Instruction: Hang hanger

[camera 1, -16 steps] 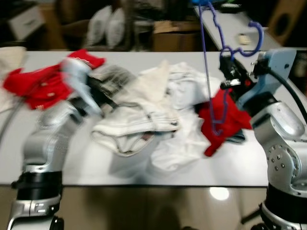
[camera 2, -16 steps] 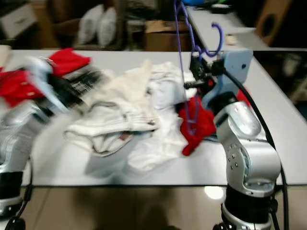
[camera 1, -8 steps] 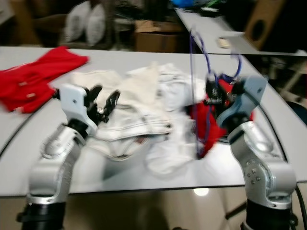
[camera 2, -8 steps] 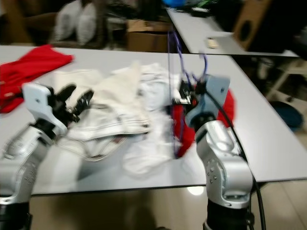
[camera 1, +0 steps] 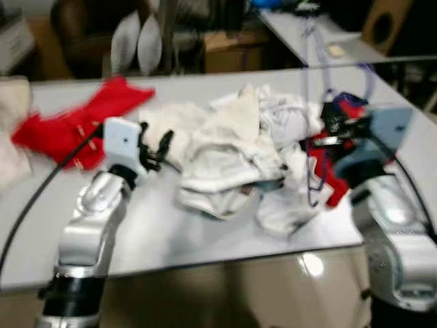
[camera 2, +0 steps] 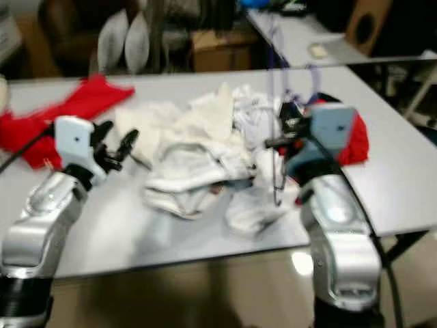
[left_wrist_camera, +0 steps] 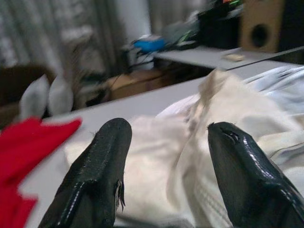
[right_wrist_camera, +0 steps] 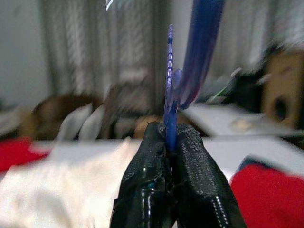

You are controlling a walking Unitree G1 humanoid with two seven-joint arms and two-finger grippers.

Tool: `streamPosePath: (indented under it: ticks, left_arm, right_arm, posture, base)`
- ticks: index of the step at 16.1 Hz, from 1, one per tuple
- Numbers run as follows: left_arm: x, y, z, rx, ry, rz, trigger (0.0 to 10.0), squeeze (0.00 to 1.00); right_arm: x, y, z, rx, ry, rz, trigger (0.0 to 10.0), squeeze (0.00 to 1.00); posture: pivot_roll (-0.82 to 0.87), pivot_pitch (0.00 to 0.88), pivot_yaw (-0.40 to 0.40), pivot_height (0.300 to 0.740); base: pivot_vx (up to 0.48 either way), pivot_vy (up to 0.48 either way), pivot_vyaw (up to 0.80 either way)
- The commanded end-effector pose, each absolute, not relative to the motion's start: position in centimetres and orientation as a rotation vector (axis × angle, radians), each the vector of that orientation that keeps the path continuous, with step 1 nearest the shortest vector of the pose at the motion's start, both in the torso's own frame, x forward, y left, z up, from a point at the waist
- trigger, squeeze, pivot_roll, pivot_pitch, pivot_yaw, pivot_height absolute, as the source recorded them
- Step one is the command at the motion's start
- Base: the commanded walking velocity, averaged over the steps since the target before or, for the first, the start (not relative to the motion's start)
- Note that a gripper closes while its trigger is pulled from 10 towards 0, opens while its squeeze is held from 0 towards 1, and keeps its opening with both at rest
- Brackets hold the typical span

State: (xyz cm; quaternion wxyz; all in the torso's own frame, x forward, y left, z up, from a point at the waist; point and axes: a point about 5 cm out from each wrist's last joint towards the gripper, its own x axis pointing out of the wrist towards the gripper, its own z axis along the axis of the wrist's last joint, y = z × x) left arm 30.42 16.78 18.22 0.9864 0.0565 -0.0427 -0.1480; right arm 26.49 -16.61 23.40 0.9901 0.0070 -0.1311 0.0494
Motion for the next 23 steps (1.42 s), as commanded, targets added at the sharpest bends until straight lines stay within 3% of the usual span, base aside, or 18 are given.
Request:
streamPosePath:
  ticks: [1,5,9,11,15,17,21,23]
  left_arm:
    - [30.3,16.3,18.5,0.124,-0.082,-0.331,10.0,0.00]
    - [30.1,16.9,17.9,0.126,-0.081,-0.271,10.0,0.00]
    - [29.4,17.5,17.8,0.144,-0.082,-0.231,10.0,0.00]
    - [29.6,18.5,17.9,0.163,-0.091,-0.176,10.0,0.00]
    - [29.1,18.8,17.2,0.297,-0.064,-0.181,10.0,0.00]
    - [29.1,18.8,17.1,0.278,-0.060,-0.169,10.0,0.00]
    - [31.1,19.5,20.7,0.184,-0.157,-0.269,10.0,0.00]
    - [32.5,20.0,25.8,0.084,-0.353,-0.286,10.0,0.00]
  right_arm:
    - [26.0,-15.5,25.3,0.024,-0.336,0.138,10.0,0.00]
    - [26.3,-12.6,24.9,0.019,-0.283,0.354,10.0,0.00]
    - [26.8,-11.9,24.3,0.061,-0.234,0.445,10.0,0.00]
    - [27.4,-11.1,21.8,0.070,-0.102,0.542,10.0,0.00]
    - [27.4,-11.3,19.0,0.038,-0.002,0.602,10.0,0.00]
    - [27.4,-11.7,18.5,0.020,0.013,0.634,10.0,0.00]
    - [27.7,-13.3,19.1,-0.020,0.045,0.862,10.0,0.00]
    - [27.3,-14.8,19.5,-0.080,0.090,1.031,10.0,0.00]
  posture:
    - [-0.24,0.000,0.080,0.740]
    - [-0.22,0.000,0.016,0.740]
    - [-0.16,0.000,-0.039,0.740]
    - [-0.14,0.000,-0.059,0.740]
    - [-0.12,0.000,-0.072,0.740]
    - [-0.12,0.000,-0.071,0.740]
    - [-0.14,0.000,-0.056,0.740]
    - [-0.14,0.000,-0.058,0.740]
  base:
    - [0.000,0.401,0.00]
    - [0.000,0.404,0.00]
    - [0.000,0.403,0.00]
    - [0.000,0.403,0.00]
    - [0.000,-0.159,0.00]
    - [0.000,-0.240,0.00]
    - [0.000,0.000,0.00]
    - [0.000,0.000,0.00]
